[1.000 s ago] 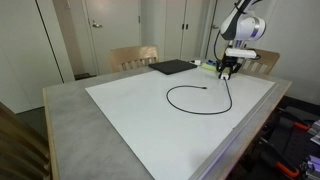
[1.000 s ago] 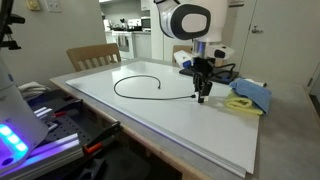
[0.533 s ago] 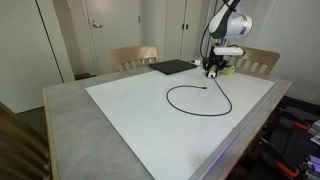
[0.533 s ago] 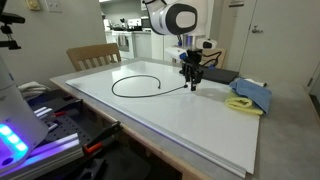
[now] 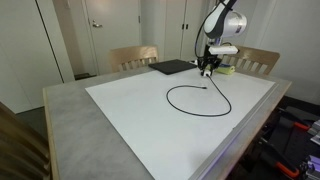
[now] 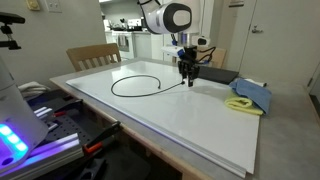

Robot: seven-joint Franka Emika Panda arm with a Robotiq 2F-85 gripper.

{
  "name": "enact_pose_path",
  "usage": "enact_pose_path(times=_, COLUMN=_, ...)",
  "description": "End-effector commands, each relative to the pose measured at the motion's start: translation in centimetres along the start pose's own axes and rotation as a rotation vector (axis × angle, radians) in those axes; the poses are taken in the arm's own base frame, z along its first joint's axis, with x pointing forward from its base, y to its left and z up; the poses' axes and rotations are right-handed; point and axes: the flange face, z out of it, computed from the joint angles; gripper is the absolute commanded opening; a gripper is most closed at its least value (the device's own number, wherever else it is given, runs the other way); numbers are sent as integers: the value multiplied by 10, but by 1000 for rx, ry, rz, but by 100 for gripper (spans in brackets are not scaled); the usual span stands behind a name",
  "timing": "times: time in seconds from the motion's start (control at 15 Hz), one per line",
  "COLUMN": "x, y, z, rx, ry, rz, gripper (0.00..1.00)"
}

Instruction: Wind the charging cable

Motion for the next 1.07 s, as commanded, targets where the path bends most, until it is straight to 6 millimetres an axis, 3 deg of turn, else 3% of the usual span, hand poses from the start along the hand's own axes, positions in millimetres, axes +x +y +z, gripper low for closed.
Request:
enact_pose_path(times=0.0, x=-6, y=-26, z=1, rx=23, ry=-14, rz=-119, gripper=27)
enact_pose_path(times=0.27, x=-20, y=-76, z=2, rx=68, ry=-34, rz=-345, gripper=27)
enact_pose_path(times=0.53, x=-33, y=-111, z=1, rx=94, ry=-64, rz=-559, gripper=27)
enact_pose_path(times=0.6, x=-34, y=-105, z=1, rx=94, ry=-43, rz=-466, gripper=52)
enact_pose_path(times=0.8, x=-38, y=-113, z=1, rx=99, ry=-50, rz=-525, gripper=52)
enact_pose_path(times=0.87, x=-38, y=-113, z=1, rx=99, ry=-51, rz=-528, gripper=27)
enact_pose_path(times=1.0, x=-43, y=-117, z=-1, rx=93, ry=-58, rz=-574, gripper=27)
